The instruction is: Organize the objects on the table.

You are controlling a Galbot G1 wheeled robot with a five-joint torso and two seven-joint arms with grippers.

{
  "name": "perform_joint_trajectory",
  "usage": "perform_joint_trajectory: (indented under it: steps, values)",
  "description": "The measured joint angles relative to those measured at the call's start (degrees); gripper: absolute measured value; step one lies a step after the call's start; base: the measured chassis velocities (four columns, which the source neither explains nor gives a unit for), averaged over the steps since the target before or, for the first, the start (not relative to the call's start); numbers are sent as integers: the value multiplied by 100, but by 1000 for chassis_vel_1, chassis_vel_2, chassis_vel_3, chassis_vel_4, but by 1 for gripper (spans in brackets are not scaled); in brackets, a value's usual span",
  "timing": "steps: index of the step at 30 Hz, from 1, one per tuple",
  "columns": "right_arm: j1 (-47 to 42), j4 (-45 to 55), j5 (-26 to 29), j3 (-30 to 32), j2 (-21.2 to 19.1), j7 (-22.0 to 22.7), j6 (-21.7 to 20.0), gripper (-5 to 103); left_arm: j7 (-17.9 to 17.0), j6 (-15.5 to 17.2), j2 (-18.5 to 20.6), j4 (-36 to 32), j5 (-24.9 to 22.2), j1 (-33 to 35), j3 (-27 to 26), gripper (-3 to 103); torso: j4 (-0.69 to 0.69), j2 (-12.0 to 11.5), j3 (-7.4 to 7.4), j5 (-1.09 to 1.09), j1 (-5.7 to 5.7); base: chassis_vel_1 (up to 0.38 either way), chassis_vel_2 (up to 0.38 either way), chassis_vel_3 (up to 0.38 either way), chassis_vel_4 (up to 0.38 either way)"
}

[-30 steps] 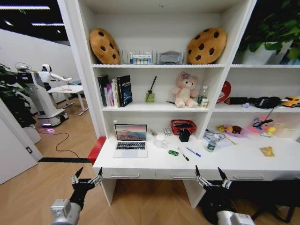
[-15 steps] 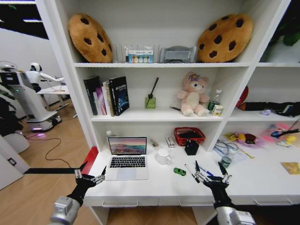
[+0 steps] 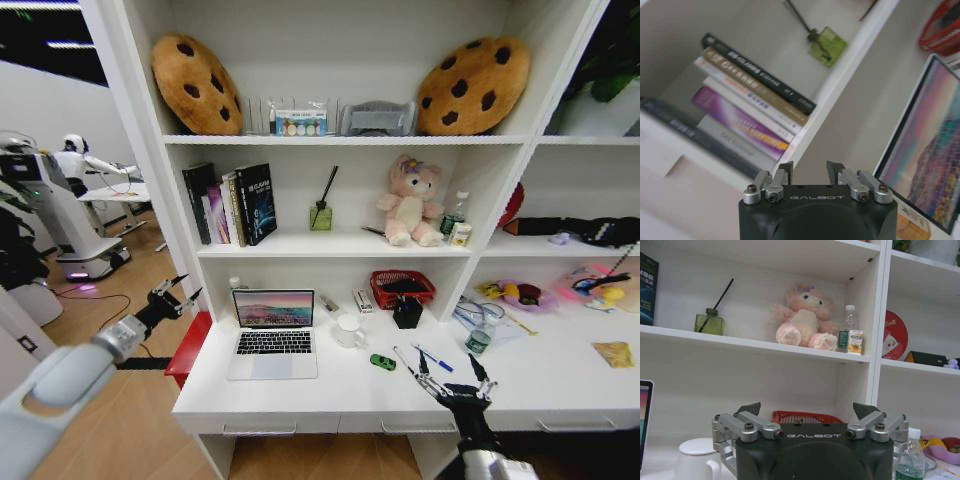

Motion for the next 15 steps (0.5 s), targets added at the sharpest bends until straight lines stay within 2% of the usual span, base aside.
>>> perform_joint_trajectory:
  steps: [1, 3, 6, 7, 8, 9, 10, 11, 12, 13, 15]
  values:
    - [0, 0, 0, 0, 0, 0, 0, 100, 0, 0, 0, 0, 0, 0, 0, 39, 0, 0, 0, 0, 0, 0, 0, 0, 0]
    - [23, -67, -19, -7, 48, -1, 5, 100, 562, -278, 315, 334, -114, -924, 907, 28, 2, 0, 0, -3, 0, 0, 0, 0, 0]
    - [38, -84, -20, -6, 51, -1, 5, 100, 708, -354, 345, 419, -148, -1201, 1175, 28, 2, 0, 0, -1, 0, 0, 0, 0, 0]
    - [67, -114, -20, 4, 44, -1, 1, 100, 940, -467, 356, 589, -209, -1819, 1817, 18, 3, 0, 0, -1, -1, 0, 0, 0, 0]
    - [86, -128, -18, 12, 32, 0, -11, 100, 1030, -486, 324, 677, -212, -2179, 2209, 12, 4, 0, 0, -2, -1, 0, 0, 0, 0]
    - [86, -128, -18, 12, 32, 0, -11, 100, 1030, -486, 324, 677, -212, -2179, 2209, 12, 4, 0, 0, -2, -1, 0, 0, 0, 0]
    - [128, -146, -12, 22, 10, 5, -51, 100, 1175, -501, 197, 834, -157, -2833, 2864, 7, 1, 0, 0, -3, 0, 0, 0, 0, 0]
    - [162, -155, -1, 29, 0, 16, -95, 100, 1294, -483, 44, 960, -70, -3289, 3303, 2, 1, 0, 0, -1, 0, 0, 0, 0, 0]
    - [162, -155, -1, 29, 0, 16, -95, 100, 1294, -483, 44, 960, -70, -3289, 3303, 2, 1, 0, 0, -1, 0, 0, 0, 0, 0]
    - [184, -171, 9, 27, 3, 23, -141, 100, 1405, -419, -145, 1089, 56, -3780, 3736, 1, 2, 0, 0, -2, 0, 0, 0, 0, 0]
    - [195, -184, 10, 22, 9, 25, -155, 100, 1463, -404, -238, 1163, 140, -4046, 3948, 1, 2, 0, 0, -3, 0, 0, 0, 0, 0]
